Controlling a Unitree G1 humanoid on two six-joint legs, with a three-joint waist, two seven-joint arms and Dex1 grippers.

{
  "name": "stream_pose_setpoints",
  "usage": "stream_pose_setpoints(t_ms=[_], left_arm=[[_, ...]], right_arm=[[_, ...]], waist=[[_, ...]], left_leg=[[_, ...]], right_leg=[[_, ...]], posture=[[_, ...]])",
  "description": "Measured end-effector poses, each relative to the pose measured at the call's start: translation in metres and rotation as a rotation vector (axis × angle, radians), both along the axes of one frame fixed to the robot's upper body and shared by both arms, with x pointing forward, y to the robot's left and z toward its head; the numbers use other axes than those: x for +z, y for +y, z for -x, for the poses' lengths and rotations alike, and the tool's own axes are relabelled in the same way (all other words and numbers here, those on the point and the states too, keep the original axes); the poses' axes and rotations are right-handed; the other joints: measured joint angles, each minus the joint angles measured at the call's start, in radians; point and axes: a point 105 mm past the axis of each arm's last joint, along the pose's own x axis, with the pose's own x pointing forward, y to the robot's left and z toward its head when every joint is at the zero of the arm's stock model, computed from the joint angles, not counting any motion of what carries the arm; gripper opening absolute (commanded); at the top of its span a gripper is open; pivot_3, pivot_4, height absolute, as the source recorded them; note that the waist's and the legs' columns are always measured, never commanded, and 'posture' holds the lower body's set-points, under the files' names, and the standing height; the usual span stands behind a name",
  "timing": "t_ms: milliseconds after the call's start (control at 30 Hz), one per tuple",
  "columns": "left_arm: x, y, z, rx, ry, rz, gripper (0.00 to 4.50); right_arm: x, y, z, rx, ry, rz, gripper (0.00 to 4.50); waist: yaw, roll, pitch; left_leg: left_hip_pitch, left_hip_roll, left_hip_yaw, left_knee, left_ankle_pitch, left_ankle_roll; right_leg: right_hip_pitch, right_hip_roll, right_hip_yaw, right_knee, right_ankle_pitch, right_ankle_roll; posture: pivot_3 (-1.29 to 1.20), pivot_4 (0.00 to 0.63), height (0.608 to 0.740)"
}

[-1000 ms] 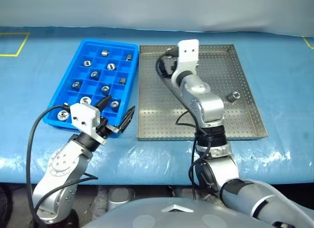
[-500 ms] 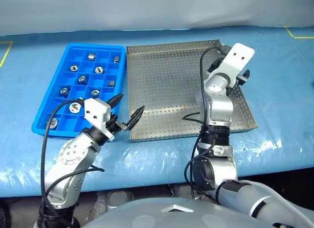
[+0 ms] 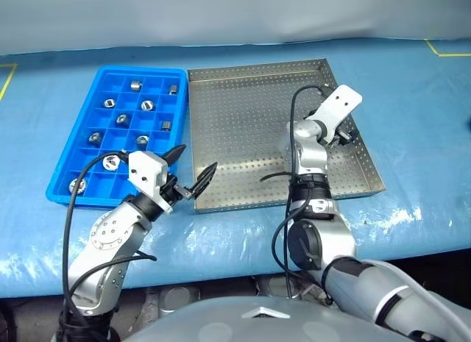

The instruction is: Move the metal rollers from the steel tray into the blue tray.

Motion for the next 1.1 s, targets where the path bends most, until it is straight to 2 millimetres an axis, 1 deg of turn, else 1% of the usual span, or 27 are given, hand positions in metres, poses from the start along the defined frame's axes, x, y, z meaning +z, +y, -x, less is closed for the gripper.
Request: stream_pose_setpoints(t_ms=[67,200,300,533,767,967,1100], left_arm=[[-0.002,0.001,0.001,0.005,0.007,0.0,4.5],[-0.002,0.001,0.001,0.01,0.008,0.002,4.5],[-0.003,0.001,0.002,0.013,0.007,0.007,4.5],[-0.004,0.0,0.003,0.016,0.007,0.006,4.5],[-0.006,0.0,0.004,0.02,0.014,0.008,4.5],[-0.008,0.0,0.005,0.022,0.023,0.009,4.5],[-0.008,0.0,0.005,0.022,0.023,0.009,4.5]], right_arm=[[0.001,0.004,-0.004,-0.004,-0.007,-0.02,4.44],[-0.004,0.009,-0.007,-0.012,0.005,-0.043,4.44],[-0.002,0.009,-0.007,-0.032,-0.001,-0.04,4.44],[-0.004,0.007,-0.003,-0.082,0.021,-0.018,4.44],[-0.009,0.004,0.003,-0.145,0.066,0.018,4.44],[-0.011,-0.003,0.007,-0.193,0.068,0.009,4.44],[-0.009,-0.008,0.007,-0.211,0.045,0.012,4.44]], waist=[[0.003,0.0,0.0],[0.013,0.0,0.0],[0.017,0.0,0.0],[0.02,0.0,0.0],[0.02,0.0,0.0],[0.022,0.0,0.0],[0.022,0.0,0.0]], left_leg=[[0.0,0.0,0.0,0.0,0.0,0.0],[0.0,0.0,0.0,0.0,0.0,0.0],[0.0,0.0,0.0,0.0,0.0,0.0],[0.0,0.0,0.0,0.0,0.0,0.0],[0.0,0.0,0.0,0.0,0.0,0.0],[0.0,0.0,0.0,0.0,0.0,0.0],[0.0,0.0,0.0,0.0,0.0,0.0]], right_leg=[[0.0,0.0,0.0,0.0,0.0,0.0],[0.0,0.0,0.0,0.0,0.0,0.0],[0.0,0.0,0.0,0.0,0.0,0.0],[0.0,0.0,0.0,0.0,0.0,0.0],[0.0,0.0,0.0,0.0,0.0,0.0],[0.0,0.0,0.0,0.0,0.0,0.0],[0.0,0.0,0.0,0.0,0.0,0.0]], posture=[[0.01,0.15,0.74],[0.02,0.15,0.74],[0.02,0.15,0.74],[0.02,0.15,0.74],[0.02,0.15,0.74],[0.02,0.15,0.74],[0.02,0.15,0.74]])
